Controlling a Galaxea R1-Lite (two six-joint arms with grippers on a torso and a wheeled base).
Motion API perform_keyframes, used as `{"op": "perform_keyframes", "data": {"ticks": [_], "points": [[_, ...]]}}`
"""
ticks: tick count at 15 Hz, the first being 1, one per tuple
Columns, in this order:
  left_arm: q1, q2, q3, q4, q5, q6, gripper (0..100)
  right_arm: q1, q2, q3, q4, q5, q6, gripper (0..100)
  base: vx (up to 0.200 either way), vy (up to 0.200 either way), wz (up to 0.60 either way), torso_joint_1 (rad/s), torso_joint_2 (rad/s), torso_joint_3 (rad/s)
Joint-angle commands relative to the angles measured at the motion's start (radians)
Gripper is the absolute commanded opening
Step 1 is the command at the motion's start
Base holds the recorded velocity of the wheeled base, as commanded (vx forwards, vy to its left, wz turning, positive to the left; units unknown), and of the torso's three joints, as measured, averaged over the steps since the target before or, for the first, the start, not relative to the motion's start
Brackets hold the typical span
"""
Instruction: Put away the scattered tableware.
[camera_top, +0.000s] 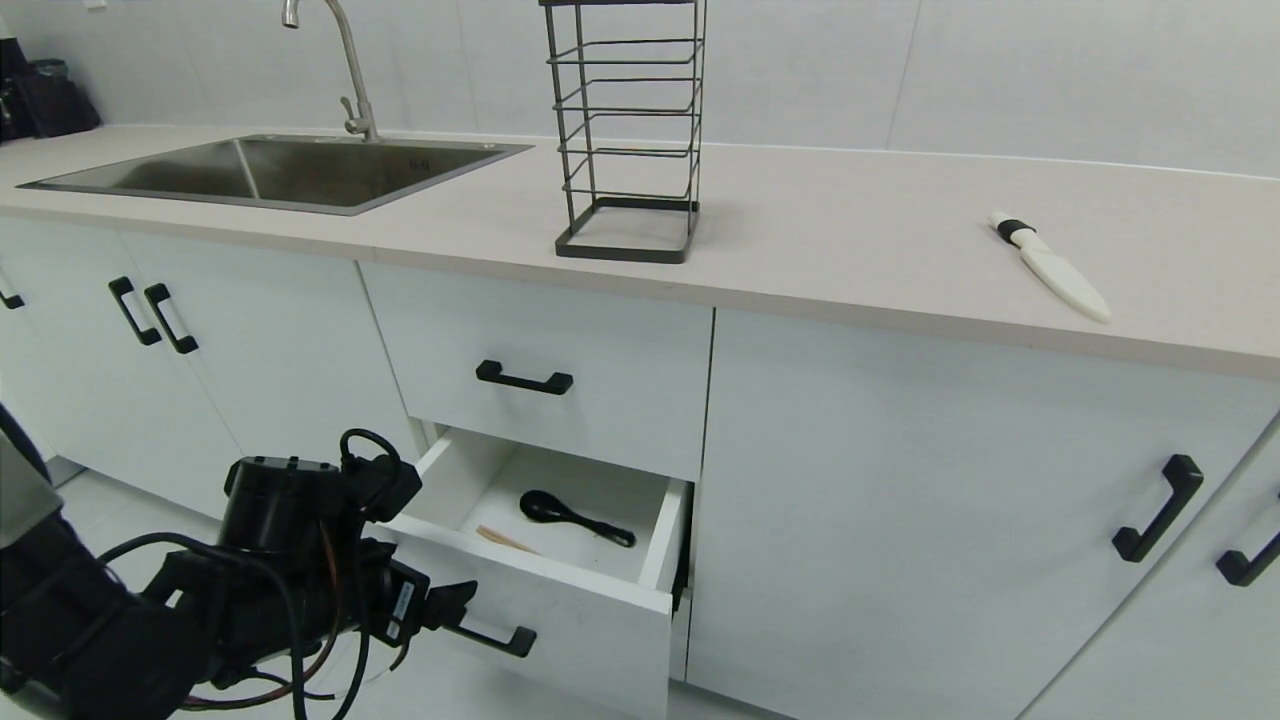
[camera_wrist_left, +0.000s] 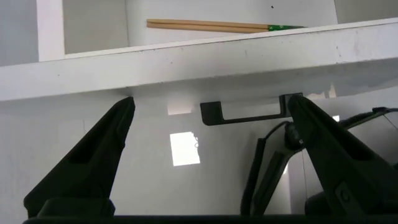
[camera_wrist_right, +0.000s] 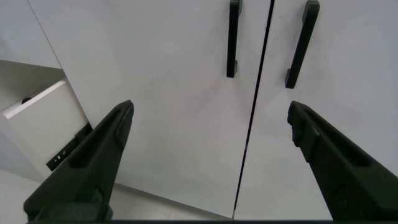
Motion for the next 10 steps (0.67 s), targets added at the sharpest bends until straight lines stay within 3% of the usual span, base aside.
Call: {"op": "perform_keyframes", "data": {"ticks": [1, 5, 10], "points": [[0.003, 0.040, -0.029, -0.015, -0.001, 0.000, 100, 0.000, 0.002, 0.000, 0.000, 0.000, 0.000, 100, 0.000, 0.000, 0.00, 0.000, 0.00, 0.000], [0.033, 0.099, -0.055, -0.133, -0.006, 0.000, 100, 0.000, 0.000, 0.000, 0.000, 0.000, 0.000, 100, 0.000, 0.000, 0.00, 0.000, 0.00, 0.000], [0.048, 0.164, -0.123, -0.185, -0.035, 0.000, 100, 0.000, 0.000, 0.000, 0.000, 0.000, 0.000, 100, 0.000, 0.000, 0.00, 0.000, 0.00, 0.000]]}}
